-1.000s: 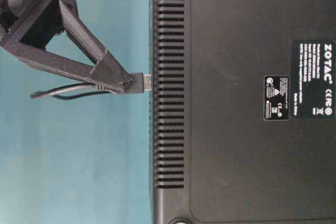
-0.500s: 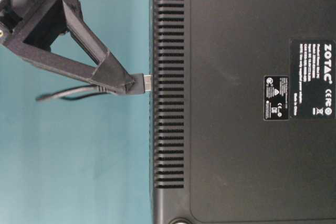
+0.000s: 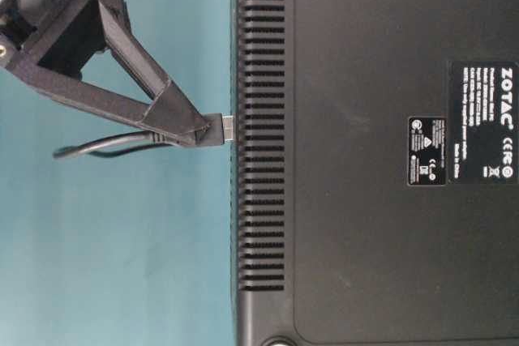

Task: Insert the USB into the PC box with both arms.
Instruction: 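Push the held USB plug toward the port with the right gripper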

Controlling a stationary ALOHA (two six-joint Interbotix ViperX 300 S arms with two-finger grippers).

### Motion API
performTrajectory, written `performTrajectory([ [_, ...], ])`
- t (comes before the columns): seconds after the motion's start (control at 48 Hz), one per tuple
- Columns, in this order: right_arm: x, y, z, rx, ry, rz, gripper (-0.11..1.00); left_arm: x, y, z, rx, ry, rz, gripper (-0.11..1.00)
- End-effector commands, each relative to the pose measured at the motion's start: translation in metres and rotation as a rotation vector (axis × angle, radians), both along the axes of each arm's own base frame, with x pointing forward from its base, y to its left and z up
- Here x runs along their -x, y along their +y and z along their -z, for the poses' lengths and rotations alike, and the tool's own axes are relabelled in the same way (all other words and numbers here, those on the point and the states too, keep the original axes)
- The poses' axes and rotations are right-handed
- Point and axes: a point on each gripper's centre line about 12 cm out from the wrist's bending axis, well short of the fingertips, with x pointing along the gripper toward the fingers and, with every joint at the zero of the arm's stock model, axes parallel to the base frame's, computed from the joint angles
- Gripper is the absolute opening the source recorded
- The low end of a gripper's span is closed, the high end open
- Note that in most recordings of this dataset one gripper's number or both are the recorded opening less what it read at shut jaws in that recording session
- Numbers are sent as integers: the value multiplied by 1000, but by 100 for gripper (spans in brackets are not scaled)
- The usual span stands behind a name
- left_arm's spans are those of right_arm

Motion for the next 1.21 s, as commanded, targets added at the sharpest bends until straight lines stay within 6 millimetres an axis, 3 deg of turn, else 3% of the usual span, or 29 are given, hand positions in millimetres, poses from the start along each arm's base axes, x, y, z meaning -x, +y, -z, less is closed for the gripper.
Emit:
performTrajectory([
  [0.0, 1, 1, 4, -8, 15, 7, 8, -1, 0, -7, -1, -23, 1, 0],
  [0.354, 4, 18, 6, -45, 23, -21, 8, -1, 0, -6, -1, -22, 1, 0],
  [0.75, 2, -12, 6, -16, 17, 40, 9, 0, 0, -8, 1, -28, 1, 0],
  [1.188, 6, 18, 7, -64, 23, -18, 8, 1, 0, -6, 1, -26, 1, 0],
])
